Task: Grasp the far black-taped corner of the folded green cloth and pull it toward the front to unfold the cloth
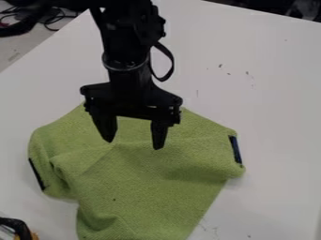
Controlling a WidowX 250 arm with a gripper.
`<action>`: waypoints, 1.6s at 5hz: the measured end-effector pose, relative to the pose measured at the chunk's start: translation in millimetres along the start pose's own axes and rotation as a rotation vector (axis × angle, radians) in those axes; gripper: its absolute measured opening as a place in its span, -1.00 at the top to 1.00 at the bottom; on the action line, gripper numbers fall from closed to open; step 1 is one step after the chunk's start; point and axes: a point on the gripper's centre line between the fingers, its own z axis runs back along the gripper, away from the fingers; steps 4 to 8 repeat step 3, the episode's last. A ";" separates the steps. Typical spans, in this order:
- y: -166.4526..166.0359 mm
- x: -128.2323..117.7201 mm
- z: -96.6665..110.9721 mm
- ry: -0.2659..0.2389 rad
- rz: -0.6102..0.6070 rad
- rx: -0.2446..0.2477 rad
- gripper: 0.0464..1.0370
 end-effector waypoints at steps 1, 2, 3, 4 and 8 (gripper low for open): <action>-5.7 20.7 2.6 -0.026 0.025 0.064 -0.93; -10.4 44.2 8.7 -0.054 0.074 0.101 -0.93; -18.9 65.1 15.1 -0.056 0.079 0.135 -0.93; -18.9 65.1 15.1 -0.056 0.079 0.135 -0.93; -18.9 65.1 15.1 -0.056 0.079 0.135 -0.93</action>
